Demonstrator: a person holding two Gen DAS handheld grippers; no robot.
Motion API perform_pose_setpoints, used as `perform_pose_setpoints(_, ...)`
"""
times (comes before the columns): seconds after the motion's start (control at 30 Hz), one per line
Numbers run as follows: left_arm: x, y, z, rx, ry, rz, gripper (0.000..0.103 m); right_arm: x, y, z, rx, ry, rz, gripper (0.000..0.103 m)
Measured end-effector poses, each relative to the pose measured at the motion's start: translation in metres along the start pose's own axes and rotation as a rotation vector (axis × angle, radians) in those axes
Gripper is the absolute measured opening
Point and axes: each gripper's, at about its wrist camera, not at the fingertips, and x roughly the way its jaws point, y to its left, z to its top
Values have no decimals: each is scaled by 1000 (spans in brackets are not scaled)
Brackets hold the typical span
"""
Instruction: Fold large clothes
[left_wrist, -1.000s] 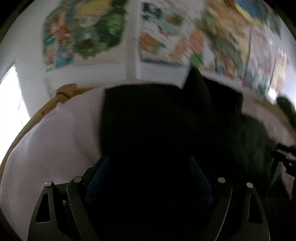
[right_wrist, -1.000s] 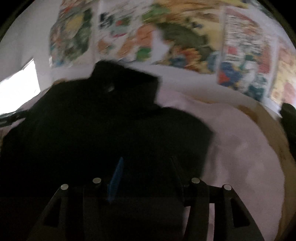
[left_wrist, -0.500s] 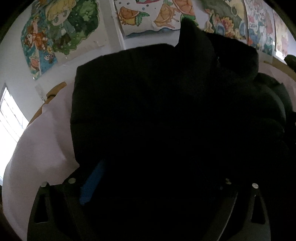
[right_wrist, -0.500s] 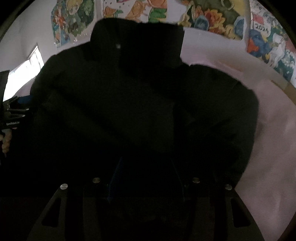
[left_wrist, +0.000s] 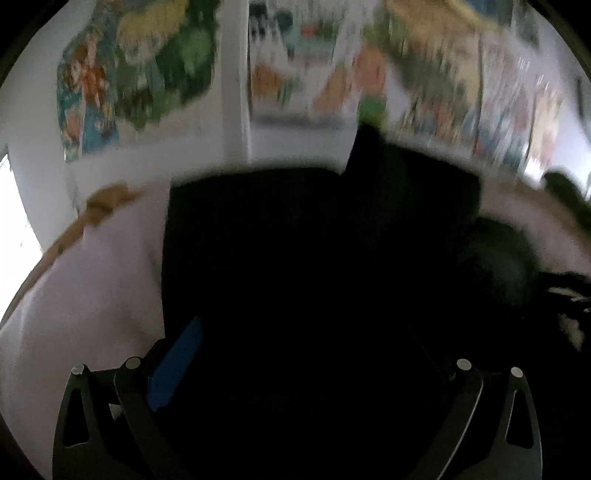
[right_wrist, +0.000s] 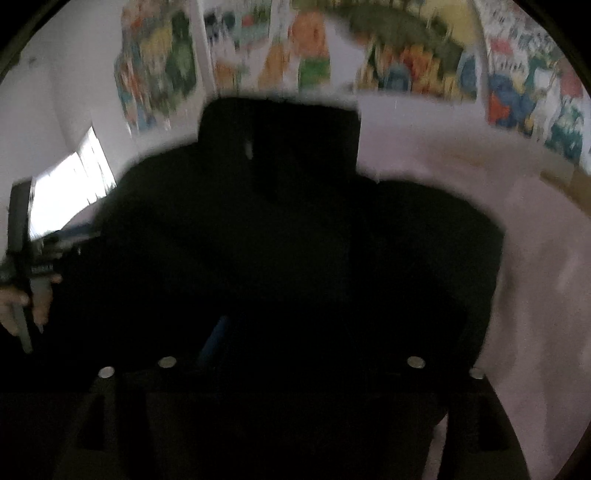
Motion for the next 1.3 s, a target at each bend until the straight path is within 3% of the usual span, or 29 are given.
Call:
perform_pose_setpoints(0.13, 16, -14, 46, -14, 0, 16, 101, 17, -6, 49, 36, -6, -32, 83)
perform_pose_setpoints(0.27, 52, -32, 99, -19, 17, -14, 101, 46, -26, 99, 145, -18, -80, 83)
perform_pose_setpoints(0.43, 90, -31, 142, -135, -11, -189, 101, 69, -55, 114, 292, -72, -67, 83)
perform_pose_setpoints(0.53, 109, -37, 157, -145, 15, -128, 101, 85, -60, 114, 328, -88, -37, 81)
perform_pose_setpoints(0.63, 126, -40, 160, -127, 30, -27, 99, 96, -61, 112, 344, -110, -11, 59)
perform_pose_setpoints(0.7, 133, -38, 155, -139, 39, -27, 82, 95, -59, 110, 346, -129, -6, 50)
perform_pose_setpoints(0.77, 134, -34, 149, -173, 39, -91, 24, 92, -56, 109, 347, -146, -6, 34)
perform_pose_setpoints(0.8, 133, -32, 147, -193, 37, -139, 13, 91, -54, 108, 343, -150, -9, 30)
perform_pose_setpoints(0.83, 129, -32, 145, -199, 29, -141, 11, 87, -50, 108, 331, -154, -8, 25)
perform_pose_setpoints(0.97, 101, -31, 137, -202, -8, -120, 6, 67, -39, 106, 272, -161, -7, 21)
perform_pose_setpoints(1.17, 45, -4, 114, -269, -45, -163, 4, 18, -25, 86, 186, -171, 19, 17)
perform_pose_setpoints(1.3, 15, 10, 79, -369, -23, -235, 3, -4, 3, 70, 14, -141, 6, 16)
